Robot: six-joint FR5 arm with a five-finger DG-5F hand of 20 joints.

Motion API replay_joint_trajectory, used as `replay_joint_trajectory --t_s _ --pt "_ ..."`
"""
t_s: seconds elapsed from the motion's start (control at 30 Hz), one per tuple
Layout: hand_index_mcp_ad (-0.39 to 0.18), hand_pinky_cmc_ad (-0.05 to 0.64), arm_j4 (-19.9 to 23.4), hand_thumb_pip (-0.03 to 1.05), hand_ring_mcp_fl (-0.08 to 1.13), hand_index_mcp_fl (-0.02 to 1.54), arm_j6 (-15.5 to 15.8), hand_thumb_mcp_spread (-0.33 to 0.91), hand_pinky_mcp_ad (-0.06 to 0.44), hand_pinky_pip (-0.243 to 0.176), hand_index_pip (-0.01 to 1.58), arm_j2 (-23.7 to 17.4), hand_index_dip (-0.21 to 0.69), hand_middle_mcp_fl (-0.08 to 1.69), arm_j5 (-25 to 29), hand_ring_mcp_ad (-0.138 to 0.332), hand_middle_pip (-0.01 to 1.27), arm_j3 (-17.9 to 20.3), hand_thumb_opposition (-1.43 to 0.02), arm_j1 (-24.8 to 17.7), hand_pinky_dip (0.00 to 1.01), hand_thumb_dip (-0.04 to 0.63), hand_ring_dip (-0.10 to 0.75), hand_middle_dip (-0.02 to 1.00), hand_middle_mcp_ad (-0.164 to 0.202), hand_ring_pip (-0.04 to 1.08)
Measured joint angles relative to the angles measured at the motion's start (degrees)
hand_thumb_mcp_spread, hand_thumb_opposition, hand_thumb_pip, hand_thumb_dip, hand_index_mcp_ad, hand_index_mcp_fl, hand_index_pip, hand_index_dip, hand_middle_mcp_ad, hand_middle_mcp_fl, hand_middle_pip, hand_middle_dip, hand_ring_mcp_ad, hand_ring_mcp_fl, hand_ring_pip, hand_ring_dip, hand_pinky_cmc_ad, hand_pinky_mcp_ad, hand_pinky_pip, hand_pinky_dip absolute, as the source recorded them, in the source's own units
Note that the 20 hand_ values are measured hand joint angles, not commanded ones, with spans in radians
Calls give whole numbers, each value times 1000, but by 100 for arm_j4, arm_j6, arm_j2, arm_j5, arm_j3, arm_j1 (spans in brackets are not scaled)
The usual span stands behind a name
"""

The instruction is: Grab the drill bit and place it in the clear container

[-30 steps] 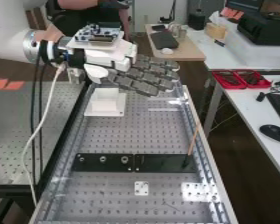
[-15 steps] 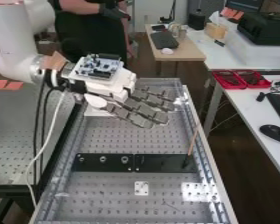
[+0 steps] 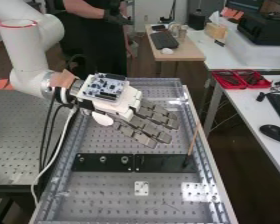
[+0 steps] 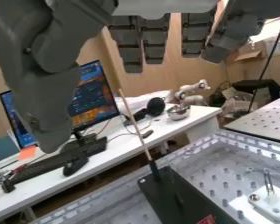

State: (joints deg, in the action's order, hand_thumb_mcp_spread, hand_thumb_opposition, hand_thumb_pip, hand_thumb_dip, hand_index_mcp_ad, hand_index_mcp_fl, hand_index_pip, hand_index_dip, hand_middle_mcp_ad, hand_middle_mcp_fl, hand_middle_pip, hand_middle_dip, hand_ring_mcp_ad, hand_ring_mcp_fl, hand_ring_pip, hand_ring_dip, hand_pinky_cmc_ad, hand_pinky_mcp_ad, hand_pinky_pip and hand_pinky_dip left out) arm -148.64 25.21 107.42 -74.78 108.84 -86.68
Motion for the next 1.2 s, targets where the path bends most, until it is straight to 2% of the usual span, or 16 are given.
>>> replay_joint_trajectory --t_s 0.13,0.3,0.43,0.47,0.57,0.63,0.87,0.9,1.0,1.2 --pt "51 335 172 562 -12 220 -37 328 152 -122 379 125 171 3 28 215 138 -20 -784 11 140 178 -17 45 91 61" --pt "24 342 309 562 -12 344 -50 372 152 -122 644 301 154 3 35 215 136 -86 -819 33 140 188 -17 54 94 61" --pt "10 342 356 562 -16 356 -36 405 152 -126 742 396 133 17 34 215 134 -136 -833 46 140 206 -17 77 94 61" --pt "12 342 375 562 -16 354 -31 405 154 -122 759 426 133 38 45 211 134 -147 -833 48 140 206 -17 77 77 61" --pt "9 342 445 562 -16 361 -40 401 152 -122 806 523 131 42 82 215 134 -189 -833 58 138 215 -17 80 75 61" --pt "-2 342 500 562 -16 361 -50 405 152 -122 838 576 131 35 102 215 134 -211 -836 66 140 237 -17 96 75 63" --pt "-7 342 513 562 -16 239 46 445 152 -122 1061 739 134 79 95 215 133 -358 -866 109 140 251 -17 113 77 66" --pt "-12 340 511 562 -16 236 89 443 154 -122 1089 760 154 80 85 209 138 -383 -867 118 140 269 -17 124 61 70" --pt "-23 337 515 562 -17 188 197 457 150 -122 1134 807 173 82 83 213 138 -433 -862 139 140 269 -17 126 44 68" --pt "-24 328 490 562 -23 161 322 492 150 -122 1230 918 227 106 35 211 136 -556 -880 194 140 284 -17 147 45 82"
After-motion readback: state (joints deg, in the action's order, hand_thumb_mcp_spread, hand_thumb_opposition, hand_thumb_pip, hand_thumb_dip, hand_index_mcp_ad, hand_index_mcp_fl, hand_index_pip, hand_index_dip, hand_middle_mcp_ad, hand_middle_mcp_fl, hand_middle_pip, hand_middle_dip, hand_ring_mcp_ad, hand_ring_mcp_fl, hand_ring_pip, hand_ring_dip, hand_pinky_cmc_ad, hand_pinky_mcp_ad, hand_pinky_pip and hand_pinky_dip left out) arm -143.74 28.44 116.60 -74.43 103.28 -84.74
